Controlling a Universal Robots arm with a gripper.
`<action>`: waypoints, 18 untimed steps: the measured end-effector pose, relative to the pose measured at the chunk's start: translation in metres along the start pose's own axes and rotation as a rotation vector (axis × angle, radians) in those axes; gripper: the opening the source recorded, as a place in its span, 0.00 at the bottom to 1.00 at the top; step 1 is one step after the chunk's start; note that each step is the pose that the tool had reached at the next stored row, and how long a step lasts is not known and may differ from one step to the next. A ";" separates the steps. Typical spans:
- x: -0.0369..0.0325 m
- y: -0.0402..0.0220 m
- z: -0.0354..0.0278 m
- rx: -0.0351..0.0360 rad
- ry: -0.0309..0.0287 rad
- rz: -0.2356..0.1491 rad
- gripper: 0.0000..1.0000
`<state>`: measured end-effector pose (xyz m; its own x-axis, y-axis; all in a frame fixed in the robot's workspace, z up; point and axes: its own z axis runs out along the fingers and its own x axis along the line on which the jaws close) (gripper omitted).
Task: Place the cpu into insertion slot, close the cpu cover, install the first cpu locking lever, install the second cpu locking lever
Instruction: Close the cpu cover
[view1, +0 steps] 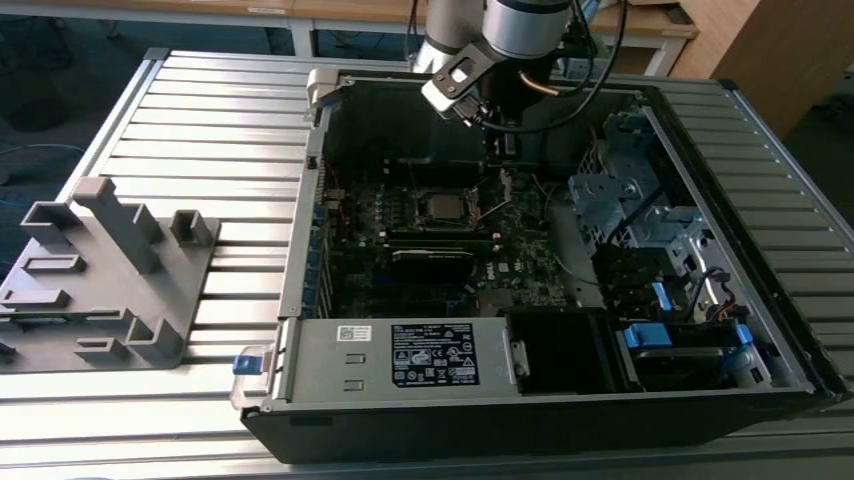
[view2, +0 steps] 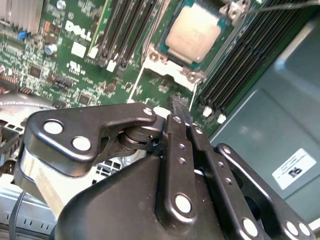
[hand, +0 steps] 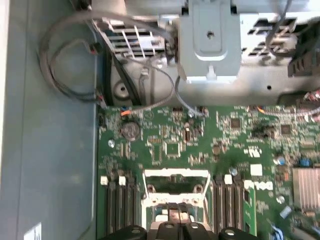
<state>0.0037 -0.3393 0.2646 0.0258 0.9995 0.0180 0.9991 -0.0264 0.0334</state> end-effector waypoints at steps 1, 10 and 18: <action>0.0001 0.0022 0.0001 0.0000 -0.0001 0.000 0.11; 0.0005 0.0201 0.0009 0.0000 0.0000 0.000 0.11; 0.0009 0.0357 0.0018 -0.0001 0.0001 0.000 0.11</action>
<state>0.0394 -0.3392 0.2640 0.0258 0.9995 0.0181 0.9991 -0.0264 0.0335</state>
